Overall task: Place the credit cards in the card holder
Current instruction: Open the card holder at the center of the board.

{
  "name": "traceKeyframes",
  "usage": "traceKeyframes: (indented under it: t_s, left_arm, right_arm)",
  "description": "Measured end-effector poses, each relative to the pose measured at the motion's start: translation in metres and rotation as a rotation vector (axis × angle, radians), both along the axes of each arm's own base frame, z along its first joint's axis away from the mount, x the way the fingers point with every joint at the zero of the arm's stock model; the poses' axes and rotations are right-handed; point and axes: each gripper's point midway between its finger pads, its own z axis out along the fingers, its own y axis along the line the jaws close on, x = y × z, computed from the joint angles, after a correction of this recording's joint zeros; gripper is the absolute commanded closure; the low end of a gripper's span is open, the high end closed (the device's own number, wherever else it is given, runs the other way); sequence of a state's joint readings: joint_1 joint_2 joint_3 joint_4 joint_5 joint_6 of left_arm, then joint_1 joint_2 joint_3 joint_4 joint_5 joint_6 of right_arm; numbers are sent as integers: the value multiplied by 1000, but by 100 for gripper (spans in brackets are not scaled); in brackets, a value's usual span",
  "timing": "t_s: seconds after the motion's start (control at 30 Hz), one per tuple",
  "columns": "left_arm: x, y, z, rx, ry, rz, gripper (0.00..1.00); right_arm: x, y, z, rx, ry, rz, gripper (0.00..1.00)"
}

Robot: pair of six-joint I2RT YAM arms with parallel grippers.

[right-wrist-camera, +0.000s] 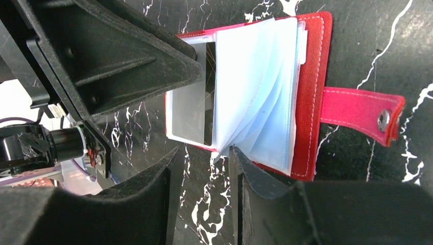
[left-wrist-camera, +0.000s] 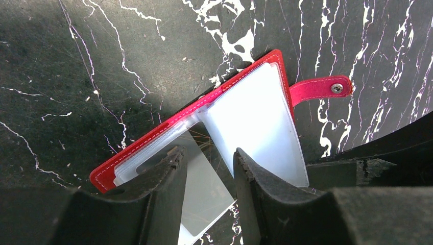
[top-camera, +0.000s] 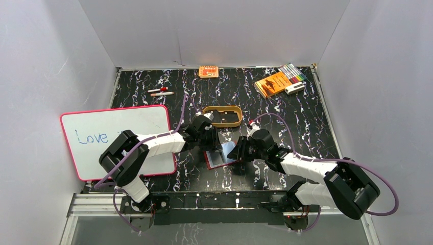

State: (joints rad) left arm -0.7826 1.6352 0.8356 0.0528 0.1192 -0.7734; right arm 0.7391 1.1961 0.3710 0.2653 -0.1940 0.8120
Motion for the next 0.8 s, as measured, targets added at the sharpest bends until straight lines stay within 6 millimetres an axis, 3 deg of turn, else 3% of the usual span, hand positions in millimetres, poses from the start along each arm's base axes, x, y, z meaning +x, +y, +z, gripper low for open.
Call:
traceKeyframes:
  t_s: [0.3,0.6,0.7,0.8]
  left_arm:
    - [0,1,1,5,-2,4,60]
    - [-2,8,3,28,1,15,56]
    - [-3,10,2,38,4,16,55]
    - [-2,12,4,42,3,20,52]
  right_arm:
    - [2,3,-5,-18,10,10,59]
    - [10,8,4,-20,-21,24,72]
    - [10,8,4,-26,-24,29,70]
    - [10,7,3,-38,-26,33,62]
